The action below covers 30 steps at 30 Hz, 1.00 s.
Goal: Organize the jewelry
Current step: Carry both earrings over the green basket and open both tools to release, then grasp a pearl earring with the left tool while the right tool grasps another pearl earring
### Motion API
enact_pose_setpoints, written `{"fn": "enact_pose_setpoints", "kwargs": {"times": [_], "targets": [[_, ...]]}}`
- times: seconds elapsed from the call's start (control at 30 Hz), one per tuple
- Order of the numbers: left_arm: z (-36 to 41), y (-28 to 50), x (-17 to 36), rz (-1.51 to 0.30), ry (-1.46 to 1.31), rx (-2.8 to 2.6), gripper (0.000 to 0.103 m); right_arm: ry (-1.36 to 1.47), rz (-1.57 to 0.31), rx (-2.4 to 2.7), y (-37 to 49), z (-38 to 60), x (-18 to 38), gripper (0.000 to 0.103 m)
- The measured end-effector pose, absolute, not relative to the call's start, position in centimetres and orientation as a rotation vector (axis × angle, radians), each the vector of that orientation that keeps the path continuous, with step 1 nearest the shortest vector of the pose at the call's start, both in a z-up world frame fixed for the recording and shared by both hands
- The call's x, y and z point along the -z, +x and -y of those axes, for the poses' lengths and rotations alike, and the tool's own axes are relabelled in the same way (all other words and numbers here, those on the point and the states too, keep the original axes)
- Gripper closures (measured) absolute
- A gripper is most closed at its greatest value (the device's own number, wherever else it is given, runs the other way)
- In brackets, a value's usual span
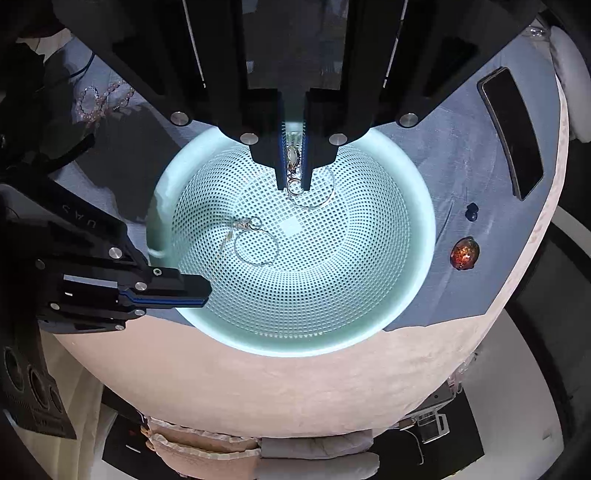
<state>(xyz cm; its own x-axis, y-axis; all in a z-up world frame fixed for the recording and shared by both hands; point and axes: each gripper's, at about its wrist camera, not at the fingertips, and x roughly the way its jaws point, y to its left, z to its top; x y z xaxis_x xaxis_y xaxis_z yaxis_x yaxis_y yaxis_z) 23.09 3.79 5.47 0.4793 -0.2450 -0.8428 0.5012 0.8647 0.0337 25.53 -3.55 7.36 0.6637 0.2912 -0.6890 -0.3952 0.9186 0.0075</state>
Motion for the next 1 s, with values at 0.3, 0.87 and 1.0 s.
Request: {"fn": "enact_pose_setpoints", "kwargs": {"times": [0.3, 0.87, 1.0], "targets": [[-5.8, 20.6, -8.2, -0.882, 0.294, 0.361, 0.012, -0.058, -0.644, -0.249, 23.3, 6.8, -9.8, 0.015], [-5.0, 14.2, -6.9, -0.914, 0.325, 0.382, 0.006, -0.089, -0.634, -0.291, 17.3, 9.5, -10.9, 0.015], [-4.4, 12.6, -6.5, -0.922, 0.329, 0.431, 0.006, -0.111, -0.632, -0.330, 15.9, 9.4, -10.1, 0.015]]}}
